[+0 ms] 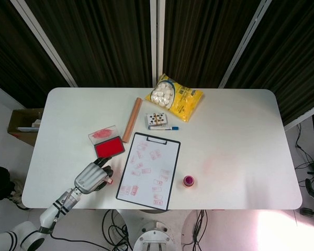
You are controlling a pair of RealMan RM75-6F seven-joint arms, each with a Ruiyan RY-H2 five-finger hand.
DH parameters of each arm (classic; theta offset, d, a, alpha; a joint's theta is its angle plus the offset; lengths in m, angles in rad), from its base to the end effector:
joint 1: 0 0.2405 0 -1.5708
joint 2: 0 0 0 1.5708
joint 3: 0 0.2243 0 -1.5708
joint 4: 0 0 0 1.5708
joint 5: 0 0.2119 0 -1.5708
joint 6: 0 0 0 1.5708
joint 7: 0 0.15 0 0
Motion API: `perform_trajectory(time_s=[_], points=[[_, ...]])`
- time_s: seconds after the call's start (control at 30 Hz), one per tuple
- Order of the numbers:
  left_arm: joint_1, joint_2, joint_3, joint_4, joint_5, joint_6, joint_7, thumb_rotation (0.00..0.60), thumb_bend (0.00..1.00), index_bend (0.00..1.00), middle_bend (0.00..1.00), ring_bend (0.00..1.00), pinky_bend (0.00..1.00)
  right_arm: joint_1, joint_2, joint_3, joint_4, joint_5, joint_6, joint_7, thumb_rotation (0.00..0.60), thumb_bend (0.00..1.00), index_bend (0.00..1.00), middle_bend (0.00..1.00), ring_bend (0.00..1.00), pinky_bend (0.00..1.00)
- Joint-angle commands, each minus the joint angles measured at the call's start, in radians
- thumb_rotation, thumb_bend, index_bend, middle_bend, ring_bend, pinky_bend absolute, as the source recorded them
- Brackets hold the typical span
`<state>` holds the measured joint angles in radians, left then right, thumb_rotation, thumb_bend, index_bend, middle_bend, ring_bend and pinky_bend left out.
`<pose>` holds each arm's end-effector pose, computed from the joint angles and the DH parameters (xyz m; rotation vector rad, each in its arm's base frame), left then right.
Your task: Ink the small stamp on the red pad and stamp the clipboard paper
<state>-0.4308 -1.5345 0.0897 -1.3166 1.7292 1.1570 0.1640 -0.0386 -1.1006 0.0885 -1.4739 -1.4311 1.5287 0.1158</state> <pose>-0.2097 0.2185 -0.0294 -2.1286 -0.7017 -0.8964 -0.3346 -0.1540 0.1817 1.2098 -0.8955 0.8081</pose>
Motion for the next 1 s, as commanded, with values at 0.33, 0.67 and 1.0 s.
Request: perform_trajectory(time_s=[0.33, 0.67, 1.0], points=[[-0.006, -0.010, 0.010, 0.010, -0.015, 0.001, -0.037, 0.600, 0.33, 0.50, 0.48, 0.13, 0.21, -0.001, -0.003, -0.004, 0.004, 0.005, -0.006, -0.003, 0.600, 0.31, 0.00, 0.00, 0.00, 0.00], [-0.011, -0.013, 0.010, 0.028, -0.020, 0.012, -0.050, 0.600, 0.33, 0.55, 0.53, 0.15, 0.21, 0.000, -0.006, -0.005, 0.005, 0.005, -0.010, -0.009, 0.600, 0.31, 0.00, 0.00, 0.00, 0.00], [-0.018, -0.012, 0.011, 0.037, -0.025, 0.015, -0.073, 0.600, 0.33, 0.56, 0.56, 0.17, 0.21, 0.000, -0.009, -0.008, 0.004, 0.003, -0.012, -0.018, 0.600, 0.31, 0.00, 0.00, 0.00, 0.00]])
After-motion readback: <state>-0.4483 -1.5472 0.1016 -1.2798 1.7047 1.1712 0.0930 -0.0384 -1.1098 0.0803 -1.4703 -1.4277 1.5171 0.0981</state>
